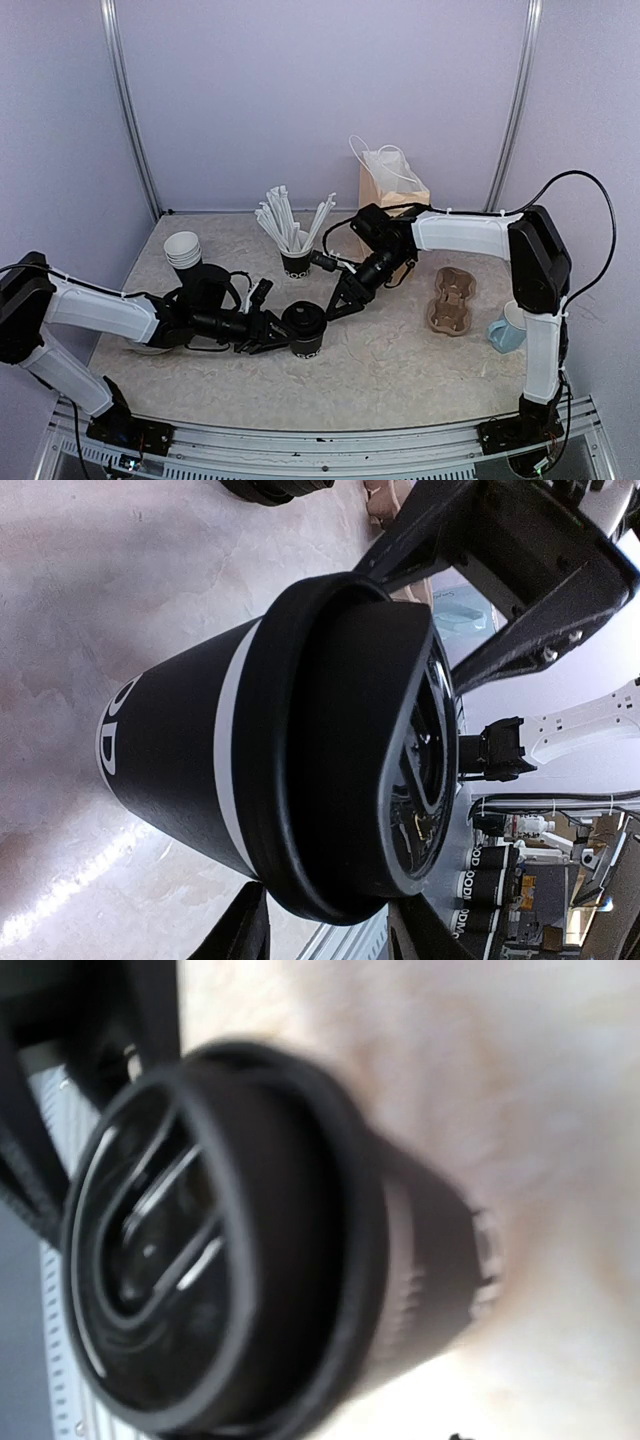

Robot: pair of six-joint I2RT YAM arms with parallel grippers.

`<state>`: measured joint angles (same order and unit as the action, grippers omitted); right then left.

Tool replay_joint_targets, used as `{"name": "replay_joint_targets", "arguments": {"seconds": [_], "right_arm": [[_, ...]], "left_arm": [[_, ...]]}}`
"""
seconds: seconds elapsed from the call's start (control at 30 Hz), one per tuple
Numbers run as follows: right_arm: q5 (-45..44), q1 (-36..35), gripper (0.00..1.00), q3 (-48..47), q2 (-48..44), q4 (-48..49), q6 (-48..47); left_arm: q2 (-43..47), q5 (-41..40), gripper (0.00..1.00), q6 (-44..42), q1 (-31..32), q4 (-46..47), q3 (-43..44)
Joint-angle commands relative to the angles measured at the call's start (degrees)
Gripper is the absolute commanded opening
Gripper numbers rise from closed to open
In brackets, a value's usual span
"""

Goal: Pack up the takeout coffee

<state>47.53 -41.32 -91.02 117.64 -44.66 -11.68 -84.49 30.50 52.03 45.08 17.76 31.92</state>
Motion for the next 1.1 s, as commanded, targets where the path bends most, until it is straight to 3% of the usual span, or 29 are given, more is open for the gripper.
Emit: {"name": "replay_joint_targets", "arguments": {"seconds": [0.0,0.3,0.57,0.9,1.07], "right_arm": [[-2.12,1.29,0.53,-4.66,1.81,-1.27,-0.56],[0.62,1.33,0.52,-12.77,7.53,-2.85,0.86],[3.0,0.62,0.53,-12.07,10.0,-4.79,0.31],[-8.0,-2.09,0.52,-5.66,11.79,-4.02,1.18],[-11.49,-2.36,0.51,-4.17,11.03,-3.73,1.12]], "left_arm": [[-4.92,-8.87,0.38,-3.18,-1.31,-20.4,-2.6],[-4.59,-9.28,0.38,-4.81,-1.72,-23.04,-1.05],[-6.5,-10.19,0.37,-7.15,-3.23,-24.19,-1.49],[-15.36,-11.71,0.36,-8.49,-3.95,-28.45,-3.27],[-17.77,-18.29,0.36,-8.71,-3.87,-35.37,-0.84]]}}
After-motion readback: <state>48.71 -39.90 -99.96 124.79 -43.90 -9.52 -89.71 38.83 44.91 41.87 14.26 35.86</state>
